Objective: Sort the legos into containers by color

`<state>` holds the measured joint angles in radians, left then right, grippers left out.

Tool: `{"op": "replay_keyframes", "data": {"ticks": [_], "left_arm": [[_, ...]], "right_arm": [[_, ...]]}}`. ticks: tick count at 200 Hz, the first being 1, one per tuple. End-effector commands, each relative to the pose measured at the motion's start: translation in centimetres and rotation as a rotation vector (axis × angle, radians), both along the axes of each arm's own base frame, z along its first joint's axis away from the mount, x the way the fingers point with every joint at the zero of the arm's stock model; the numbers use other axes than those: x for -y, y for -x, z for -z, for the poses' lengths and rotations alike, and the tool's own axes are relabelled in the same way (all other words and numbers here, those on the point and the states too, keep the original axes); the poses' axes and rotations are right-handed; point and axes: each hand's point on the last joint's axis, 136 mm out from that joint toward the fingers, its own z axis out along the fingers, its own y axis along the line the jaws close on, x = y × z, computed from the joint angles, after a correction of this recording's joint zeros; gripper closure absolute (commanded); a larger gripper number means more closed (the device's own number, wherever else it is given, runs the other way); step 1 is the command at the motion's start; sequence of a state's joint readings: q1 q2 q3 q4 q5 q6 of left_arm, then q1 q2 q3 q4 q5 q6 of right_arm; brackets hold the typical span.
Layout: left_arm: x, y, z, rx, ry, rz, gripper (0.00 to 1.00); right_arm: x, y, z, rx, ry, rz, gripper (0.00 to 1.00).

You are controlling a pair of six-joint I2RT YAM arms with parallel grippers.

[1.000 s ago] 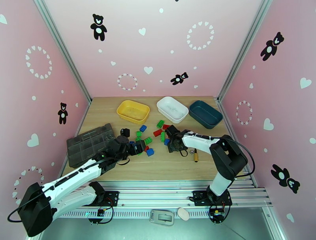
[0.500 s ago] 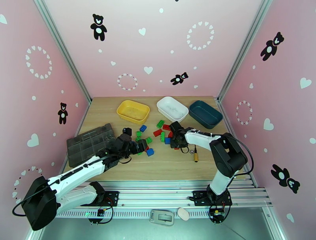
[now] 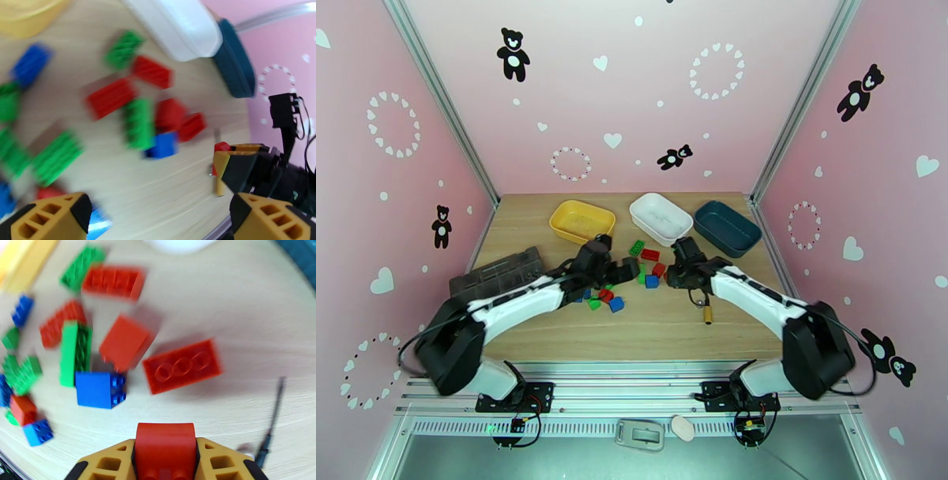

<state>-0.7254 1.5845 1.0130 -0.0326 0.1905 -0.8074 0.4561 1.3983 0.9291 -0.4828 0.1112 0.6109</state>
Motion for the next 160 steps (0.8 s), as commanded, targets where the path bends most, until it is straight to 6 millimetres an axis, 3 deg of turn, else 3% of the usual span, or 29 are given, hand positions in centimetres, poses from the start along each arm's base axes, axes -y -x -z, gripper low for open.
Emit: {"op": "replay_keyframes", "data": {"ticks": [1,35,74,118,160], "left_arm": [[4.9,-1.4,-3.6,0.052,0.141,0.098,0.02],[10.6,-4.4,-4.3,0.047,0.226,0.152,0.03],[15.3,-7.5,-4.7,0.049,0.307,0.182,0.06],[18.3,-9.7,-7.1,0.088,0.303,0.188,0.05],[20.1,-11.3,-8.5,0.097,0.326,0.194,0.02]], "right_arm": [[2.8,-0.6,-1.6,0.022,-0.021,0.091,0.75],[6.8,-2.4,-3.0,0.060,-0.100,0.216,0.77],[10.8,-4.3,-4.2,0.072,-0.110,0.321,0.77],[14.4,-5.8,-4.9,0.092,-0.115,0.418,0.77],[16.1,-7.5,-4.7,0.088,-0.108,0.464,0.78]]}}
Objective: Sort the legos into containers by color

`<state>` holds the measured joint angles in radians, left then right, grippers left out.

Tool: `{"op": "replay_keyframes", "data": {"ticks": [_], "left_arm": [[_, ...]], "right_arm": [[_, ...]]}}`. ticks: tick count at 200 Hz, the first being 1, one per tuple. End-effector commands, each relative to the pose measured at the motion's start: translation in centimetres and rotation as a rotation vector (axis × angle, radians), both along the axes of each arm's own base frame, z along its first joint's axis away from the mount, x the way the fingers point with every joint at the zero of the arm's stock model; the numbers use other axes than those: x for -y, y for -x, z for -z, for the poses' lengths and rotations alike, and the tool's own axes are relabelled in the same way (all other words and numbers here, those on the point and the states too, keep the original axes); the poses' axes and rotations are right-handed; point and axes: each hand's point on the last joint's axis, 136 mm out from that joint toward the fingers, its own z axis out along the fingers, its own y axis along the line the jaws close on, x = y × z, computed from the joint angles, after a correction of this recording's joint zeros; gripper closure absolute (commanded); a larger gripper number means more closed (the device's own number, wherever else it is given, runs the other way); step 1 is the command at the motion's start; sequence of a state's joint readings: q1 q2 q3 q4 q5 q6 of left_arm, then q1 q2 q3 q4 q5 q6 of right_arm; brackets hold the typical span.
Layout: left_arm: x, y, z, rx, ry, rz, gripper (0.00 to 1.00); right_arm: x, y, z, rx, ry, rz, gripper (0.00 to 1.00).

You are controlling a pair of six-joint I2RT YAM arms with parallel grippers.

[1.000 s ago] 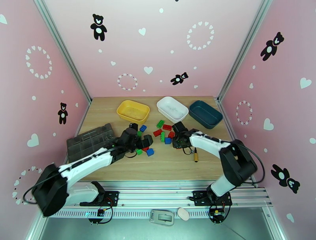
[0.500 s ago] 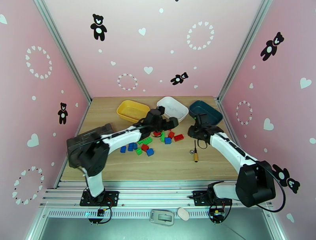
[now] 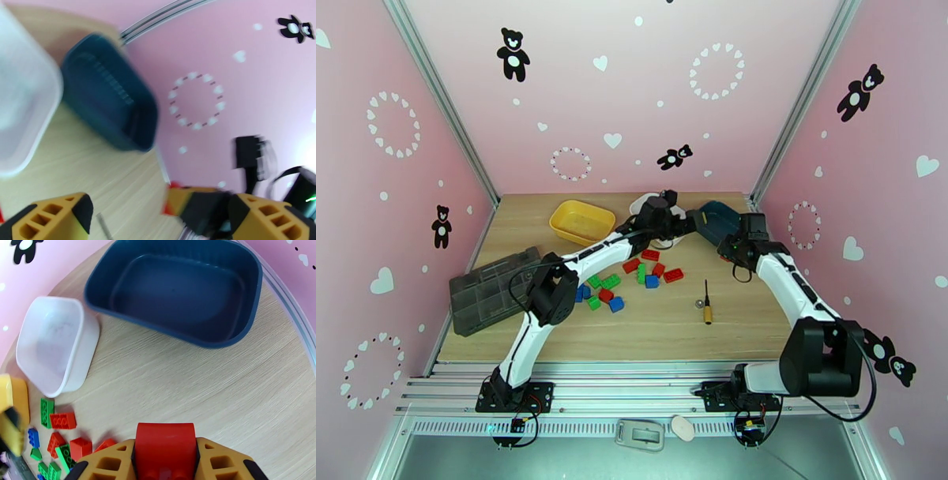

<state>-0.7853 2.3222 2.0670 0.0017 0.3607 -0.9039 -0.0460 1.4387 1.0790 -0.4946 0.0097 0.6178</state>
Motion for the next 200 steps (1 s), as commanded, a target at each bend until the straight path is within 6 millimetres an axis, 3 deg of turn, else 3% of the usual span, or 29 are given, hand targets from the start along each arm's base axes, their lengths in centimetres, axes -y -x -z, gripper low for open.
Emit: {"op": "replay_keyframes", "data": {"ticks": [1,52,90,166,185,200], "left_arm": [[0.9,0.0,0.1,-0.027,-0.014,0.023,0.02],[1.4,-0.5,1.3,-0.037,-0.067,0.032,0.02],[0.6,-0.9,2.4,-0.053,-0.080,0.021,0.02],[-3.0,-0.1,3.0,-0.042,-0.101,0.001,0.02],[-4.1,0.5,2.9,-0.033,-0.113,-0.009,0.02],[-5.0,1.2,2.9,-0.024,-0.123,-0.013,0.01]], "right_arm": [[0.6,-1.3,-0.5,0.006,0.000,0.015,0.78],[1.8,-3.2,-1.1,0.000,0.039,0.041,0.78],[2.4,-4.4,-1.2,-0.011,0.065,0.059,0.79],[5.5,-8.8,0.1,-0.063,0.131,0.133,0.77],[5.9,-9.8,0.7,-0.085,0.138,0.134,0.72],[6.2,-10.4,1.2,-0.108,0.149,0.130,0.63]]}}
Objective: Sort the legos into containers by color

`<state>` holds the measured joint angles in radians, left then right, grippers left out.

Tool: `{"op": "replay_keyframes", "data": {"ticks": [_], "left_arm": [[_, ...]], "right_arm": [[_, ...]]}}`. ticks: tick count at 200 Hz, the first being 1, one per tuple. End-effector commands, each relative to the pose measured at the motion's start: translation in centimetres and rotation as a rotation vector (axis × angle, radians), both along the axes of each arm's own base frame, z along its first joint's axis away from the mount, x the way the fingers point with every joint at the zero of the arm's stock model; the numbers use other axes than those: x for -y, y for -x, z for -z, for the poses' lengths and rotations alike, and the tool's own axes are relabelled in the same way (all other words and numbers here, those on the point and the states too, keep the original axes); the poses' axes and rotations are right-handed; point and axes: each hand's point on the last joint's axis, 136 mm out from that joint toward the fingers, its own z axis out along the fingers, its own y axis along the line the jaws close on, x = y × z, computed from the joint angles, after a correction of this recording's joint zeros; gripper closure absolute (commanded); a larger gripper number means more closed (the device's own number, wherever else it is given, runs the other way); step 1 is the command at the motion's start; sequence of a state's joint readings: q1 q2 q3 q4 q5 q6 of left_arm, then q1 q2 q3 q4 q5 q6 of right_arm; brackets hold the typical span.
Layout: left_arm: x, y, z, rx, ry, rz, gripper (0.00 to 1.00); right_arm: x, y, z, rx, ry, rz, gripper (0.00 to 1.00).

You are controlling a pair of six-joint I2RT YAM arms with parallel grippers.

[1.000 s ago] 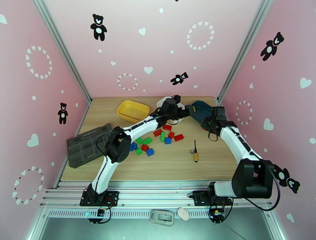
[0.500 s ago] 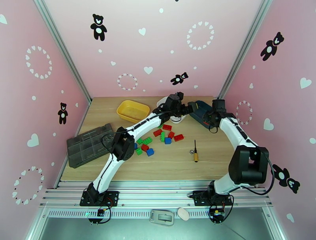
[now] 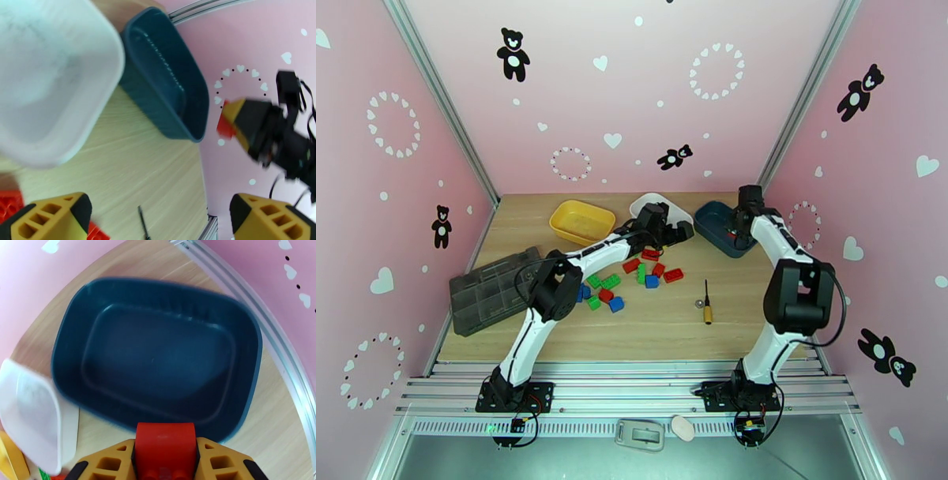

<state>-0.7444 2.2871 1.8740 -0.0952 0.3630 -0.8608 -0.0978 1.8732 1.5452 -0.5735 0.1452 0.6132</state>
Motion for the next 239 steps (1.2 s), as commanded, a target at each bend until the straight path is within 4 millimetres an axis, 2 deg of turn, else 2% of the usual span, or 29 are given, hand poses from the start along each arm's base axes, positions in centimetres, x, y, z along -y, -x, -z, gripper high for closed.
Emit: {"op": "replay_keyframes", "data": {"ticks": [1,27,40,74,97,113,131,149,174,185,193,196,206,239], "left_arm": [[-1.1,0.9,-6.0,0.124,0.068,0.017,0.02],[-3.0,2.3,-5.6,0.136,0.029,0.001,0.02],[-4.1,3.0,-5.4,0.150,0.007,-0.009,0.02],[-8.1,4.9,-4.1,0.170,-0.100,-0.070,0.02],[-11.2,6.2,-3.0,0.188,-0.185,-0.115,0.02],[-13.7,7.3,-1.8,0.184,-0.248,-0.150,0.02],[-16.1,8.4,-0.9,0.165,-0.273,-0.185,0.02],[-18.1,9.6,0.0,0.151,-0.292,-0.208,0.02],[-20.7,11.2,1.0,0.136,-0.315,-0.243,0.02],[-21.7,11.9,1.5,0.129,-0.322,-0.257,0.02],[-22.1,12.2,0.9,0.137,-0.310,-0.268,0.02],[-22.6,12.8,2.0,0.120,-0.326,-0.267,0.01],[-23.4,13.4,2.4,0.113,-0.330,-0.278,0.02],[-25.1,14.6,2.1,0.118,-0.316,-0.316,0.01]], "right_arm": [[0.9,-0.5,0.6,-0.056,0.037,0.005,0.62],[0.7,-0.9,0.8,-0.063,0.030,-0.008,0.45],[0.6,-0.8,0.5,-0.055,0.027,-0.013,0.39],[-0.7,0.1,-1.3,-0.012,0.048,-0.058,0.35],[-2.9,1.1,-2.8,0.039,0.044,-0.115,0.35],[-5.3,2.0,-3.6,0.064,0.051,-0.178,0.34],[-8.8,3.0,-3.9,0.068,0.052,-0.277,0.33],[-13.0,4.5,-3.0,0.035,0.026,-0.399,0.32],[-17.3,7.3,-0.6,-0.037,0.029,-0.523,0.31],[-18.3,8.5,0.7,-0.077,0.049,-0.554,0.30],[-18.8,9.5,1.7,-0.109,0.056,-0.577,0.29],[-19.0,9.8,2.1,-0.119,0.057,-0.583,0.29],[-19.3,10.9,3.4,-0.156,0.059,-0.598,0.28],[-19.9,14.1,6.2,-0.225,0.064,-0.629,0.23]]}}
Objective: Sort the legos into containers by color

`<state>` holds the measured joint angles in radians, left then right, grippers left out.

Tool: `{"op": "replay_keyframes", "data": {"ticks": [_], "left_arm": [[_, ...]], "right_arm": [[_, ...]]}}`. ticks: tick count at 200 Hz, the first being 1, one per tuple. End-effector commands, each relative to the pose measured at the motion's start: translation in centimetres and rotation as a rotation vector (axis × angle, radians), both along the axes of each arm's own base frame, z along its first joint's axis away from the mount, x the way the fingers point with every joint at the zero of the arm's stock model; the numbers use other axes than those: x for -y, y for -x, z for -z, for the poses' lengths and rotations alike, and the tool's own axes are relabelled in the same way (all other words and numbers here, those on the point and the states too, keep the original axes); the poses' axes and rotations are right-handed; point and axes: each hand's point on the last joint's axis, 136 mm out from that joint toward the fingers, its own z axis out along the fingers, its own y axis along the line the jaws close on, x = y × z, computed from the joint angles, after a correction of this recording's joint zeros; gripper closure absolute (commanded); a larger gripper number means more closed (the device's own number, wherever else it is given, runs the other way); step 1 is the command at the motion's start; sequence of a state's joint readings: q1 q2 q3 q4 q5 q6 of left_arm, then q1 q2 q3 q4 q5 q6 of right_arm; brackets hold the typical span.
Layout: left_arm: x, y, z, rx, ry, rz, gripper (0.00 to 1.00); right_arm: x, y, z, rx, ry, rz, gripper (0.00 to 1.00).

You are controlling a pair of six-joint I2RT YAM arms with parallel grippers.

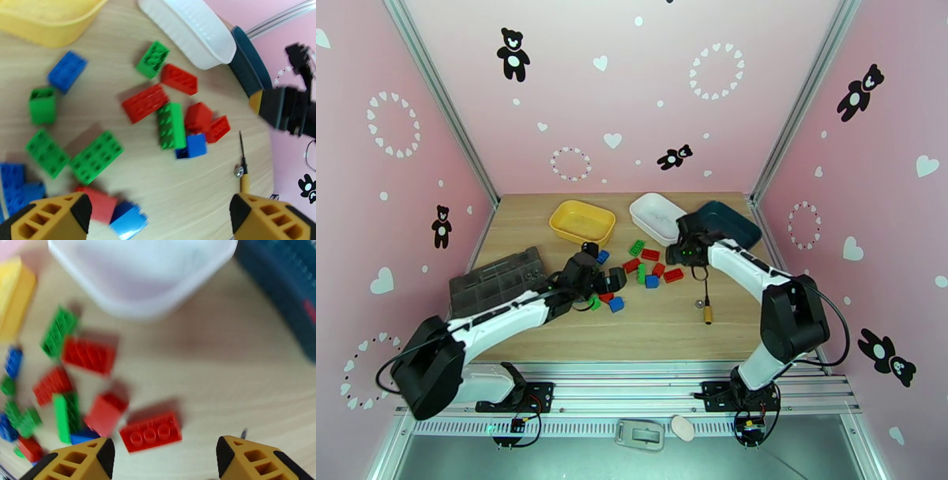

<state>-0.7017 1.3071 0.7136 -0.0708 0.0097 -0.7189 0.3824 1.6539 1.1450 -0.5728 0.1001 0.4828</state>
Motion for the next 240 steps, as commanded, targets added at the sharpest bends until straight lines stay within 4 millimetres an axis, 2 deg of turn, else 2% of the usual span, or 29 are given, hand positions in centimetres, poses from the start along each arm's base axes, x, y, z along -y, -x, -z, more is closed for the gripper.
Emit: {"op": "replay_keyframes", "data": {"ticks": [1,29,59,121,199,240], "left_arm": [[-1.6,0.2,-0.4,0.016,0.004,-0.055,0.02],[-1.9,0.3,-1.1,0.031,0.011,-0.062,0.02],[-1.4,0.0,-1.3,0.030,0.017,-0.050,0.01],[-1.2,0.1,-0.5,0.011,0.024,-0.043,0.02],[-0.8,0.1,0.1,-0.001,0.030,-0.036,0.02],[0.0,-0.4,0.5,-0.015,0.038,-0.022,0.02]], "right_arm": [[0.0,2.3,0.7,-0.027,0.020,-0.019,0.23],[-1.1,3.7,2.2,-0.055,0.039,-0.060,0.21],[-0.7,3.7,3.7,-0.079,0.073,-0.046,0.20],[-1.8,2.3,5.6,-0.117,0.087,-0.092,0.19],[-1.5,-0.1,6.5,-0.132,0.089,-0.071,0.18],[-1.5,-1.2,6.6,-0.137,0.075,-0.067,0.22]]}}
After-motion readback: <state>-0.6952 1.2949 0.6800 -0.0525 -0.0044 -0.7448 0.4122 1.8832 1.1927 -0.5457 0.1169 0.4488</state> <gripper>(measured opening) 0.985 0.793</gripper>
